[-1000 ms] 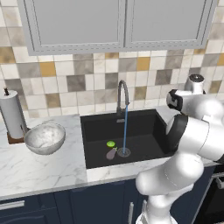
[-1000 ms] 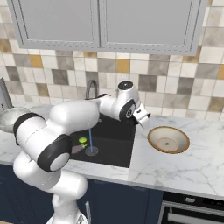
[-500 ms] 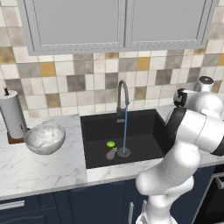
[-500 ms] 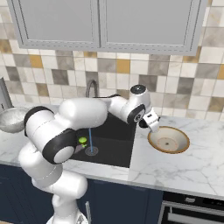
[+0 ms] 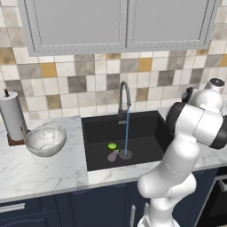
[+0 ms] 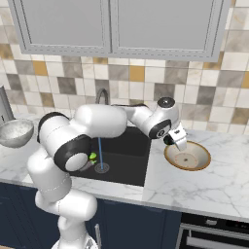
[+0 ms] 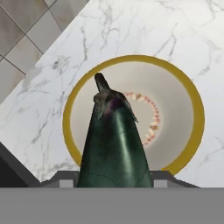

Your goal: Pick the eggplants from the sink and place them in one bowl. Place the kiwi in the other bowl. Then turn off the sink faucet.

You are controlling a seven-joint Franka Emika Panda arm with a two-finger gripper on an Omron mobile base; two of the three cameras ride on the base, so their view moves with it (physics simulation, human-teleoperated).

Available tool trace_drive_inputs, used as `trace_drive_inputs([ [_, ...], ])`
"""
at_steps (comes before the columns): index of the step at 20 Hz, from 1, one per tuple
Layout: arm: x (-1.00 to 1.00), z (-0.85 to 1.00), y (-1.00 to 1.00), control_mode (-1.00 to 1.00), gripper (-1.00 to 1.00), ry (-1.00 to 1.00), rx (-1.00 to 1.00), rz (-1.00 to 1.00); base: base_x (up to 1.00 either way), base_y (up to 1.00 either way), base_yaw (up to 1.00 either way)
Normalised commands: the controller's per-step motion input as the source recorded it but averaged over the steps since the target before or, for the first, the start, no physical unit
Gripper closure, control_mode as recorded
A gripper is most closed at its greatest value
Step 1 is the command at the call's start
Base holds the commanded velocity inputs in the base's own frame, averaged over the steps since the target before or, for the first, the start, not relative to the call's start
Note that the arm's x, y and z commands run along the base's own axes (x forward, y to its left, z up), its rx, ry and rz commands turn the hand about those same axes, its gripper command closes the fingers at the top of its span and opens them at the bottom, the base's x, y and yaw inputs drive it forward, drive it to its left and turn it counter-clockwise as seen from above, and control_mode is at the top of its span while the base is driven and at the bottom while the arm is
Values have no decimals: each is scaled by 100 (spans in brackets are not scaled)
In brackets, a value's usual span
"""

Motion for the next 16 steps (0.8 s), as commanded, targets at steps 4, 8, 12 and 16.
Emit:
trace_drive_inputs([
  [4, 1, -14, -31, -100, 100, 0, 0, 0, 0, 0, 0],
  [8, 10, -24, -24, -100, 100, 0, 0, 0, 0, 0, 0],
  [12, 13, -32, -27, -100, 100, 0, 0, 0, 0, 0, 0],
  [16, 19, -28, -31, -100, 100, 0, 0, 0, 0, 0, 0],
])
